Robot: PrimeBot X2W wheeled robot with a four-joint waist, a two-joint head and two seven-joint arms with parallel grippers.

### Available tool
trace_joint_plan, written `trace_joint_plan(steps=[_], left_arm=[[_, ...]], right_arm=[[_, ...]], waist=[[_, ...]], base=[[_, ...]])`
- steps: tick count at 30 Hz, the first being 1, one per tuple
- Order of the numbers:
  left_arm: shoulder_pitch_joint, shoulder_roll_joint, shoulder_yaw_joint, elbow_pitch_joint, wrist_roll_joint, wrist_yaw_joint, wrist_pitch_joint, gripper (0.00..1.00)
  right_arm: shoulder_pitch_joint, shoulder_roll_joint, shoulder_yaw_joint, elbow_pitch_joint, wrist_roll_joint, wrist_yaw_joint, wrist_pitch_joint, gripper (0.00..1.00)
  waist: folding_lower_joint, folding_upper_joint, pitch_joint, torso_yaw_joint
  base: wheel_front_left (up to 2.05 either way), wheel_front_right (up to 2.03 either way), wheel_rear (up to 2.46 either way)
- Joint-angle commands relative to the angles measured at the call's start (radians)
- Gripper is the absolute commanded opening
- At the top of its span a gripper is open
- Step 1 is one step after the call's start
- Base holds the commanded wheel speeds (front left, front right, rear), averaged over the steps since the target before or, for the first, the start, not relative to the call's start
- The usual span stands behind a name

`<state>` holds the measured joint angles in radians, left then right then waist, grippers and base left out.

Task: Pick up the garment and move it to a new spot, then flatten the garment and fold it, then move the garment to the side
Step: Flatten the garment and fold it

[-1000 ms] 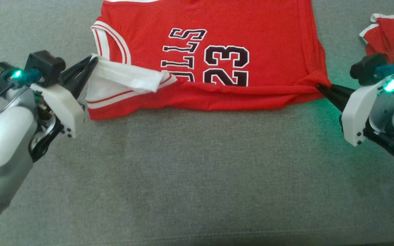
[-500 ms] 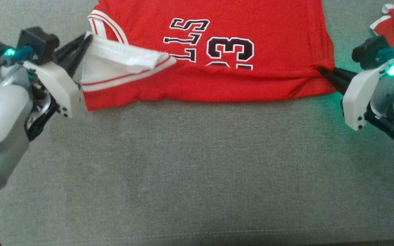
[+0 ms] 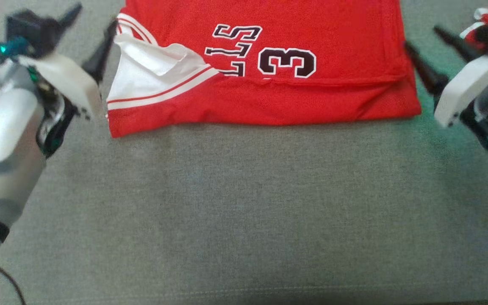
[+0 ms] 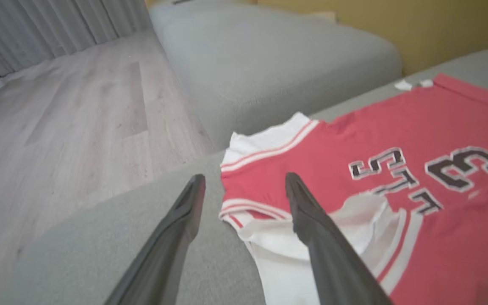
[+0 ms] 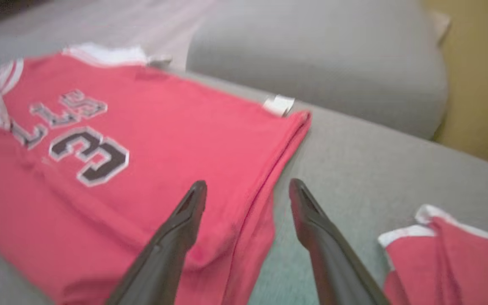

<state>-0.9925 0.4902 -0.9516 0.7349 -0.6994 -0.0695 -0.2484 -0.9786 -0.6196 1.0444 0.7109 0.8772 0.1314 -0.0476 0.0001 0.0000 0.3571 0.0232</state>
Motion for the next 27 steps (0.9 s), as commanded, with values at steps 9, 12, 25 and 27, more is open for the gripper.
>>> trace_joint_plan(steps=[9, 12, 25, 27], left_arm=[[0.211, -0.027, 0.454, -0.341, 0.062, 0.140, -0.013, 1.00], [0.338, -0.082, 0.578, -0.439, 0.112, 0.155, -0.013, 1.00], [0.706, -0.329, 0.802, -0.584, 0.383, 0.089, -0.013, 1.00], [0.745, -0.364, 0.833, -0.598, 0.410, 0.073, -0.013, 1.00]], right_arm=[[0.086, 0.134, -0.387, 0.031, -0.056, -0.001, -0.213, 1.00], [0.198, 0.207, -0.602, -0.057, -0.192, -0.001, -0.214, 1.00], [0.662, 0.553, -1.010, -0.422, -0.679, -0.001, -0.214, 1.00], [0.700, 0.563, -1.019, -0.449, -0.689, -0.001, -0.214, 1.00]], waist=[[-0.0001, 0.0000, -0.097, -0.022], [-0.0001, 0.0000, -0.124, -0.029], [-0.0001, 0.0000, -0.200, -0.037], [-0.0001, 0.0000, -0.208, -0.039]], base=[[0.00, 0.00, 0.00], [0.00, 0.00, 0.00], [0.00, 0.00, 0.00], [0.00, 0.00, 0.00]])
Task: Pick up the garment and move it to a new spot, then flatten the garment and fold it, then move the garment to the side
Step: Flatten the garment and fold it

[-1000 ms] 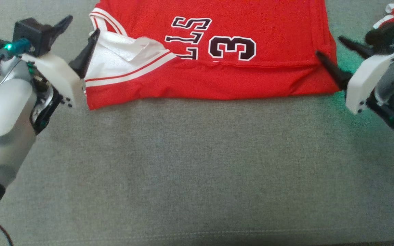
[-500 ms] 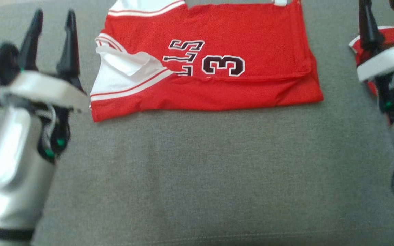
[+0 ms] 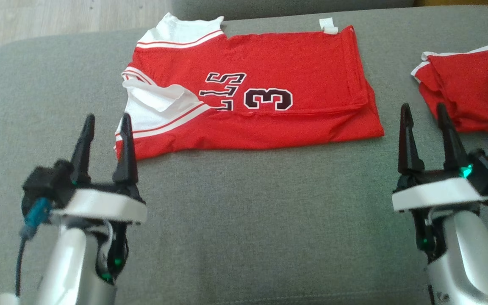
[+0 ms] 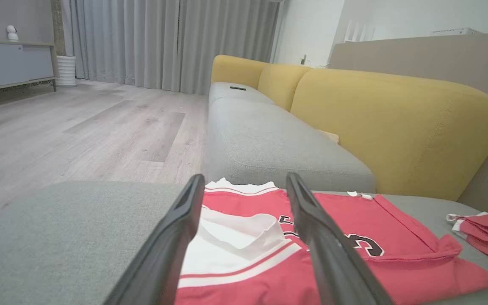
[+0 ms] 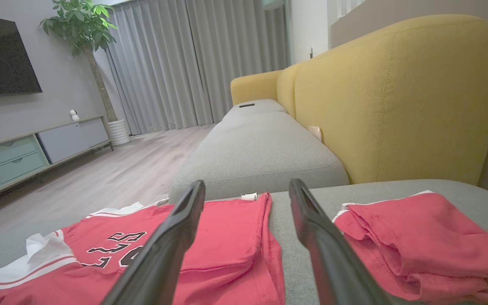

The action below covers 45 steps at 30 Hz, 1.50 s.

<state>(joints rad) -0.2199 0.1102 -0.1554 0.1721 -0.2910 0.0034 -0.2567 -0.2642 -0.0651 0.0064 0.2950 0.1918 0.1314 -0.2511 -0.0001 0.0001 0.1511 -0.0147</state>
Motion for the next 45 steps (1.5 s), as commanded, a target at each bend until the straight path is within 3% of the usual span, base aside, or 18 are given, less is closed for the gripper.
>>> trace_joint_plan(steps=[1, 10, 17, 27, 38, 39, 40, 45], left_arm=[[-0.010, 0.003, 0.049, -0.041, 0.013, -0.011, -0.005, 1.00], [0.013, -0.043, 0.120, 0.019, 0.073, -0.085, -0.005, 1.00], [-0.085, -0.033, 0.151, 0.265, 0.115, -0.044, -0.005, 1.00], [-0.265, 0.030, 0.151, 0.597, 0.128, -0.026, 0.006, 1.00], [-0.355, 0.044, 0.115, 0.784, 0.128, -0.068, 0.033, 1.00], [-0.362, 0.043, 0.111, 0.798, 0.127, -0.074, 0.034, 0.44], [-0.368, 0.042, 0.106, 0.806, 0.126, -0.080, 0.030, 0.00], [-0.386, 0.029, 0.102, 0.771, 0.113, -0.096, 0.000, 0.00]], right_arm=[[0.001, 0.011, 0.016, -0.043, -0.006, -0.001, -0.011, 1.00], [0.030, 0.015, 0.036, -0.079, 0.041, -0.001, -0.011, 1.00], [0.003, 0.015, 0.058, -0.084, 0.051, -0.001, -0.011, 1.00], [-0.019, 0.015, 0.071, -0.083, 0.040, -0.001, -0.011, 1.00], [-0.019, 0.015, 0.068, -0.055, 0.030, -0.001, -0.011, 1.00], [-0.019, 0.015, 0.068, -0.047, 0.028, -0.001, -0.011, 1.00], [-0.018, 0.015, 0.068, -0.038, 0.028, -0.001, -0.011, 1.00], [-0.036, 0.015, 0.044, 0.042, 0.004, -0.001, -0.006, 1.00]], waist=[[0.0001, -0.0001, -0.005, -0.003], [0.0001, -0.0001, 0.018, -0.021], [0.0001, -0.0001, 0.069, -0.038], [0.0001, -0.0001, 0.119, -0.062], [0.0001, -0.0001, 0.130, -0.070], [0.0001, -0.0001, 0.129, -0.068], [0.0001, -0.0001, 0.128, -0.065], [0.0001, -0.0001, 0.116, -0.042]], base=[[0.00, 0.00, 0.00], [0.00, 0.00, 0.00], [0.00, 0.00, 0.00], [0.00, 0.00, 0.00], [0.00, 0.00, 0.00], [0.00, 0.00, 0.00], [0.00, 0.00, 0.00], [0.00, 0.00, 0.00]])
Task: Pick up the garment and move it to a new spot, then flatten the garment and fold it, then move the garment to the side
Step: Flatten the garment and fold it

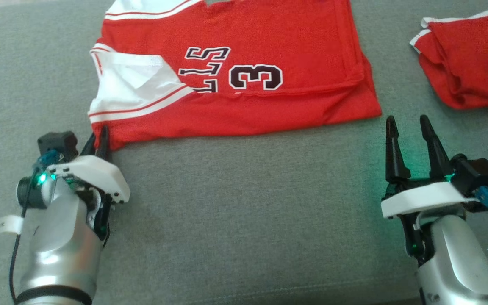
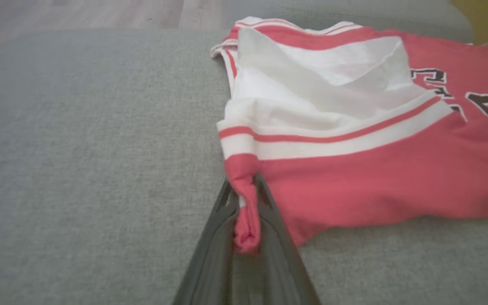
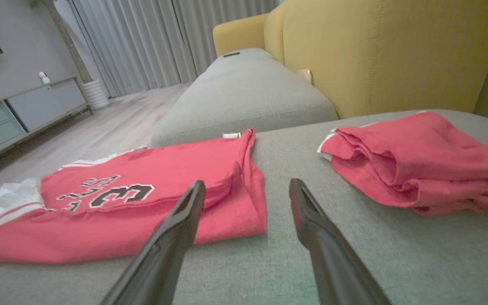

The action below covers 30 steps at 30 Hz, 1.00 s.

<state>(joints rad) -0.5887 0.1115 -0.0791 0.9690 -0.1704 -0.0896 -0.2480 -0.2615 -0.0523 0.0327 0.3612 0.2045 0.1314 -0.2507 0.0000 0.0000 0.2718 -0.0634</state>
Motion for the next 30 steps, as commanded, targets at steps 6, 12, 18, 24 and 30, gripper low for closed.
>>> trace_joint_plan(steps=[6, 12, 18, 24, 30], left_arm=[[0.035, 0.012, 0.022, -0.297, 0.012, -0.015, -0.013, 0.00], [0.089, -0.002, -0.018, -0.464, 0.040, -0.029, -0.014, 0.00], [0.098, -0.007, -0.055, -0.485, 0.047, -0.036, -0.014, 0.00], [0.108, -0.012, -0.065, -0.480, 0.041, -0.038, -0.014, 0.00], [0.120, -0.010, -0.057, -0.450, 0.033, -0.039, -0.014, 0.00]], right_arm=[[-0.122, 0.002, -0.016, 0.103, -0.052, -0.001, 0.068, 1.00], [-0.220, 0.002, -0.090, 0.241, -0.113, -0.001, 0.146, 1.00], [-0.302, 0.002, -0.188, 0.388, -0.202, -0.001, 0.192, 1.00], [-0.367, 0.002, -0.181, 0.515, -0.210, -0.001, 0.208, 1.00], [-0.408, 0.002, -0.121, 0.602, -0.184, -0.001, 0.179, 0.00]], waist=[[0.0000, 0.0000, -0.013, 0.053], [0.0000, 0.0000, -0.001, 0.096], [0.0000, 0.0000, 0.005, 0.112], [0.0000, 0.0000, 0.006, 0.115], [0.0000, 0.0000, -0.007, 0.109]], base=[[0.00, 0.00, 0.00], [0.00, 0.00, 0.00], [0.00, 0.00, 0.00], [0.00, 0.00, 0.00], [0.00, 0.00, 0.00]])
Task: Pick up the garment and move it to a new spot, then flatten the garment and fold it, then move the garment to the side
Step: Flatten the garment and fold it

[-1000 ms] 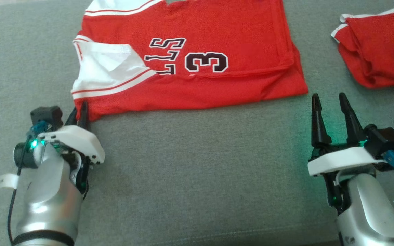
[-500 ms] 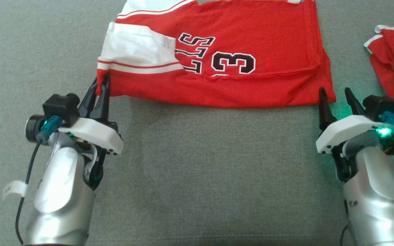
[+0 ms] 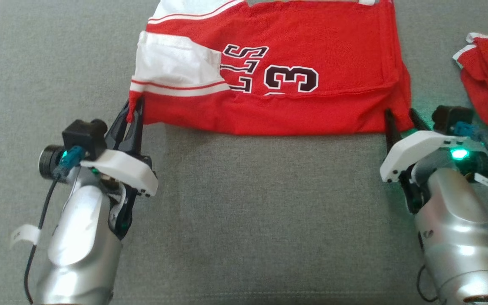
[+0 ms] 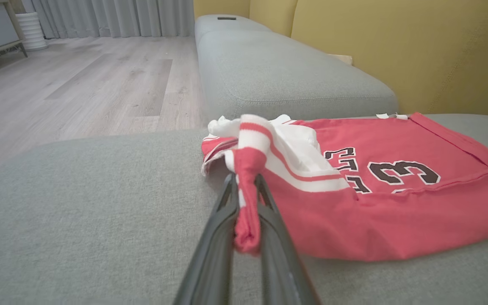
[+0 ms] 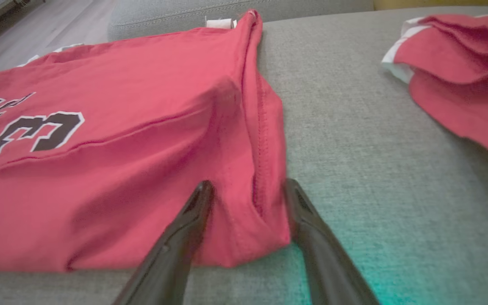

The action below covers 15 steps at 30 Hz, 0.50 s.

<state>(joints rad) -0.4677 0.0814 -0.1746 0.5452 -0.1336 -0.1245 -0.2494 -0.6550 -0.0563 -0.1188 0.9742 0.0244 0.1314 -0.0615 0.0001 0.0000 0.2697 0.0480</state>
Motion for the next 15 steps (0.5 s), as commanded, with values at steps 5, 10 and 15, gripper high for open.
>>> trace_joint_plan(steps=[5, 10, 15], left_arm=[[0.014, 0.027, 0.051, 0.001, -0.009, -0.004, -0.012, 0.00], [0.042, 0.033, 0.075, 0.034, -0.016, 0.002, -0.012, 0.00], [0.094, 0.029, 0.094, 0.040, -0.025, 0.003, -0.012, 0.00]], right_arm=[[-0.020, 0.006, 0.021, 0.001, -0.044, -0.001, -0.066, 0.00], [-0.010, 0.006, 0.005, 0.010, -0.021, -0.001, -0.122, 0.00], [0.031, 0.006, 0.009, 0.000, -0.005, -0.001, -0.149, 0.00]], waist=[[-0.0001, 0.0000, -0.030, -0.012], [-0.0001, 0.0000, -0.075, -0.027], [-0.0001, 0.0000, -0.129, -0.041]], base=[[0.00, 0.00, 0.00], [0.00, 0.00, 0.00], [0.00, 0.00, 0.00]])
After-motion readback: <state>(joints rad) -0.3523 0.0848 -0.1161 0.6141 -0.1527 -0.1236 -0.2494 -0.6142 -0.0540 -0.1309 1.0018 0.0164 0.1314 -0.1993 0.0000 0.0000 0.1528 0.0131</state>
